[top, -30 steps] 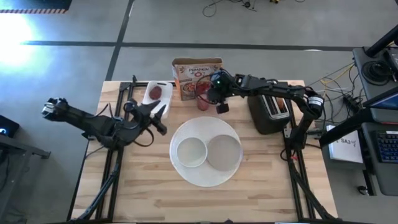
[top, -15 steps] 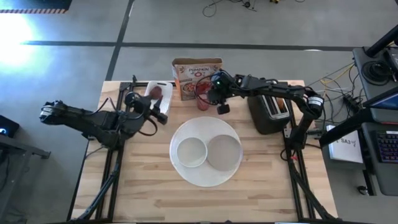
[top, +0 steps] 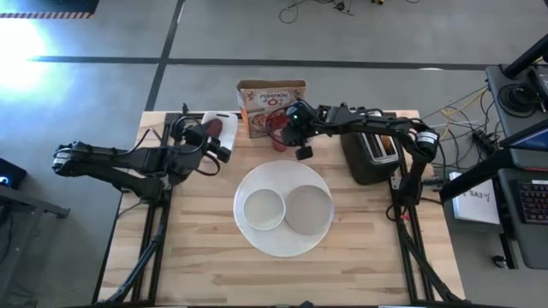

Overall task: Arrange a breakfast setting
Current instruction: Put the red cup on the white placemat above the gray plate

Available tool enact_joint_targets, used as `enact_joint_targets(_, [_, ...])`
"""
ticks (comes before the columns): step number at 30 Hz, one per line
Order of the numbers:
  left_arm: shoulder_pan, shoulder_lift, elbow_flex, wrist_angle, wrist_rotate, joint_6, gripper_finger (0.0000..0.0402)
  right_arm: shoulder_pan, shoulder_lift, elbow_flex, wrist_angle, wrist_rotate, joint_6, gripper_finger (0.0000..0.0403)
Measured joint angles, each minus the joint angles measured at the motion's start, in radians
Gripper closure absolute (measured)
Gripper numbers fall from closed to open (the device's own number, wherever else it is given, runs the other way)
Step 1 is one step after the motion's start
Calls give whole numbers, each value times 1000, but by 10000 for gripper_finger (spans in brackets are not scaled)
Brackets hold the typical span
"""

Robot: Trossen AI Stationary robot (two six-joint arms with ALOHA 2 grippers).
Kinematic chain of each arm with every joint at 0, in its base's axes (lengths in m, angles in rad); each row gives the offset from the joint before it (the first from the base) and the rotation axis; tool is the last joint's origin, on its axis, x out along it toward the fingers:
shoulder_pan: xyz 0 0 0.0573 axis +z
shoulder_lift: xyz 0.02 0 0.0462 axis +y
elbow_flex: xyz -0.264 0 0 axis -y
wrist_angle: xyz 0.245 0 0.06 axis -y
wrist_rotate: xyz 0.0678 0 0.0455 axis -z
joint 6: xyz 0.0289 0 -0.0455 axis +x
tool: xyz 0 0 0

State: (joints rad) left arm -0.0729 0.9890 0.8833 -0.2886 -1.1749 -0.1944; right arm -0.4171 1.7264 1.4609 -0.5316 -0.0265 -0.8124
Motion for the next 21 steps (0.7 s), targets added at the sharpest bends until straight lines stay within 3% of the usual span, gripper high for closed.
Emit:
enact_joint_targets(8, [10, 1, -1, -8, 15, 0, 283, 0, 6, 0, -1, 0, 11, 329])
enact_joint_targets(21, [10, 1, -1, -16, 15, 3, 283, 0, 8, 0, -10, -3, 19, 388])
